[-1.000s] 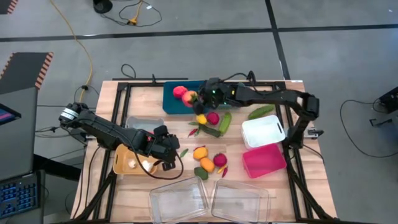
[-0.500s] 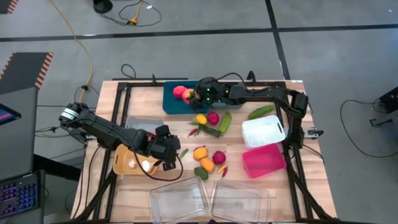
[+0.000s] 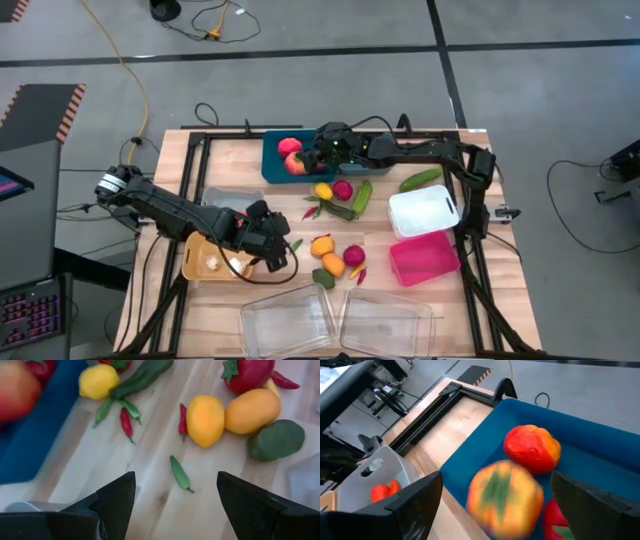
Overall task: Sort produce into baskets
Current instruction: Put the tomato into the blue bin, then put the lemon into the white bin
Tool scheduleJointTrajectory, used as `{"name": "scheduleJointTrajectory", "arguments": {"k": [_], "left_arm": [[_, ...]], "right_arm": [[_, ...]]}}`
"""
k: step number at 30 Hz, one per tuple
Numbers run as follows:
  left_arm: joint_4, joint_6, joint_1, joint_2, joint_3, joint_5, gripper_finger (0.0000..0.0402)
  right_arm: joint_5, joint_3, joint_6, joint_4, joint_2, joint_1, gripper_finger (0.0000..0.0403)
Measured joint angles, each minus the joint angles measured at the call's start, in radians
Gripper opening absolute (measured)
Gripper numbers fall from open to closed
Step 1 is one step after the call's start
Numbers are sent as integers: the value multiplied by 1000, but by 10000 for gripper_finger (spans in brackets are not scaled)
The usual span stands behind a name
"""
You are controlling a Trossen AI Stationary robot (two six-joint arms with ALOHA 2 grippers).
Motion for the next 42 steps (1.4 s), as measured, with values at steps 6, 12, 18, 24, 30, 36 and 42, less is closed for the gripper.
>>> {"name": "scheduleJointTrajectory", "arguments": {"k": [6,12,18,24,30,36,42], "left_arm": [[0,58,18,0,0,-55,267],[1,98,38,0,0,-54,267],[49,144,43,0,0,12,267],[156,270,39,0,0,53,267],[277,326,39,0,0,53,267],[398,324,40,42,0,61,267],[467,314,41,149,0,76,267]], "right_arm": [[-1,0,-9,-6,0,0,389],[7,-1,-200,-1,-45,32,388],[8,-1,-262,-47,-185,98,388],[12,0,-356,-177,-354,221,388],[12,0,-356,-296,-484,354,388],[12,0,-356,-439,-569,474,388],[43,0,-345,-637,-624,560,388]]}}
